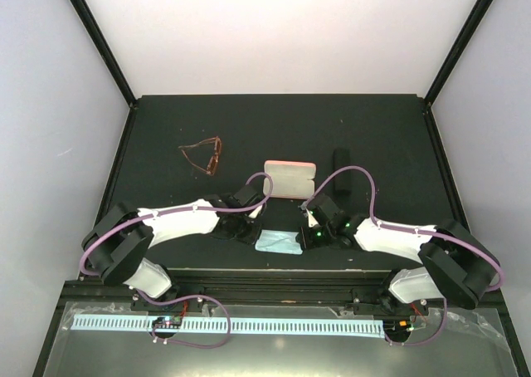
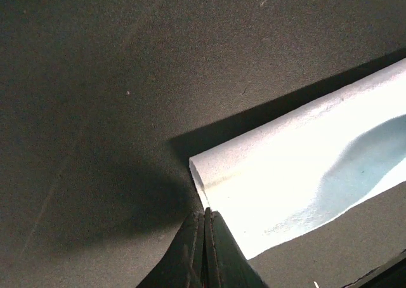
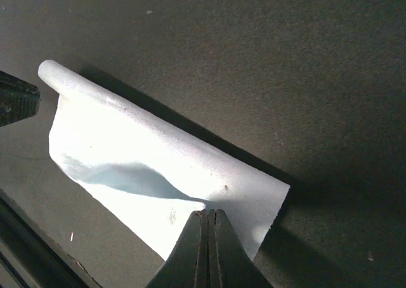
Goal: Organize the sunglasses
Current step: Fold the glasses cleaning cloth at the center of the board.
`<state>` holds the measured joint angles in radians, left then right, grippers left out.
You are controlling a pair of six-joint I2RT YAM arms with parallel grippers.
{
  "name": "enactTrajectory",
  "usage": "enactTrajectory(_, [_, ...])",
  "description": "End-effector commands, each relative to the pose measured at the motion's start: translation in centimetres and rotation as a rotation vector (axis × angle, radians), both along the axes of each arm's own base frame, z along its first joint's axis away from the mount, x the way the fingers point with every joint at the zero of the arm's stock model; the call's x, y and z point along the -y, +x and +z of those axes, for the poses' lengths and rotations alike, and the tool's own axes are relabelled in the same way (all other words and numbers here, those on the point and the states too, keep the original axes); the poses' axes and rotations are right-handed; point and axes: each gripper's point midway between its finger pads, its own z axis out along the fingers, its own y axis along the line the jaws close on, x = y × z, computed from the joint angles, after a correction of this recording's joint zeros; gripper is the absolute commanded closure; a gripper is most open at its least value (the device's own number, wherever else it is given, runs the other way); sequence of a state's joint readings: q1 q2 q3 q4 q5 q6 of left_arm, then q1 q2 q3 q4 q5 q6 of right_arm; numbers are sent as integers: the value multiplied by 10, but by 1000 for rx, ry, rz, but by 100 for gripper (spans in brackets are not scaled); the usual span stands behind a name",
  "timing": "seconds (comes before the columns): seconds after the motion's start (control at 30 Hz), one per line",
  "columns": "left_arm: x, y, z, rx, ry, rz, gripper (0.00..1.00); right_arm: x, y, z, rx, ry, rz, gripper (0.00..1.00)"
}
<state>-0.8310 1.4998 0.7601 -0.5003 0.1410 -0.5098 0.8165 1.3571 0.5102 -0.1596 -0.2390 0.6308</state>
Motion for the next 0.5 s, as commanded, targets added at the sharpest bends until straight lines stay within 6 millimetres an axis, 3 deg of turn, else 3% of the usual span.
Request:
enactTrajectory(0.0, [2,0,11,16,-26,12,98,-6,-6,2,-10,35,41,99])
enactTrajectory(0.1, [10,-1,18,19,-78,-6,96,-6,-6,3,-8,34,43,99])
enactTrajectory(0.27, [27,-7,31,41,-201,-81,73,-5,4,9,22,22,-4,99])
enactTrajectory(0.47, [37,-4,42,108,-273,-152,60,-9,23,21,66,13,-62,99])
